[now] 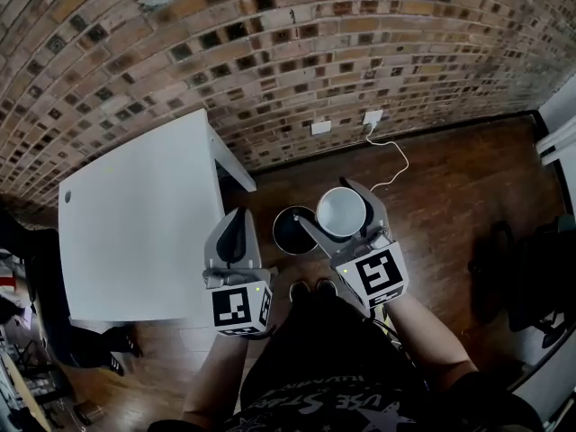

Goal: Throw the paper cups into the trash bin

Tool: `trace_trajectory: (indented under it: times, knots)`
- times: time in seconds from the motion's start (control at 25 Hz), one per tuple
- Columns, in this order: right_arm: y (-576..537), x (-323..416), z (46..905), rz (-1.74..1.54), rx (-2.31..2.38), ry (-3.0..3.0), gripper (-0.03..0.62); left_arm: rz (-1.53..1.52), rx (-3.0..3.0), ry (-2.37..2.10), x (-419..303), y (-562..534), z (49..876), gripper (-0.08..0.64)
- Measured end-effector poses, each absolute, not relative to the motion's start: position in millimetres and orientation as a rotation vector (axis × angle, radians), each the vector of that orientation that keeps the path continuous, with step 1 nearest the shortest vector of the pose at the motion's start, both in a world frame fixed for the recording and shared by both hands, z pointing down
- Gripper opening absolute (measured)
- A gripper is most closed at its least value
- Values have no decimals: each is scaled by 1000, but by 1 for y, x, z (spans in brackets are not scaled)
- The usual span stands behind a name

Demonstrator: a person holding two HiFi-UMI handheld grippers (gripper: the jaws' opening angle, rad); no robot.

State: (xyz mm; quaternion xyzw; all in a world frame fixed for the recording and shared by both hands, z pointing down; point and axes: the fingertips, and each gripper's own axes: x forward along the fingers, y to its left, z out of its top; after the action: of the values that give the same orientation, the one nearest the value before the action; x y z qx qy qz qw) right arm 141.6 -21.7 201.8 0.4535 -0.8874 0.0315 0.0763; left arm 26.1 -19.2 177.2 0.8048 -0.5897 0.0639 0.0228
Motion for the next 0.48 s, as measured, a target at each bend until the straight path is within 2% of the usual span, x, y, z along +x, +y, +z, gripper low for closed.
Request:
trace_trajectory:
  times: [0.48]
  knots:
    - [-19,99,231,72,1258,-2675,376,263,2518,-1848,9,-23,217,5]
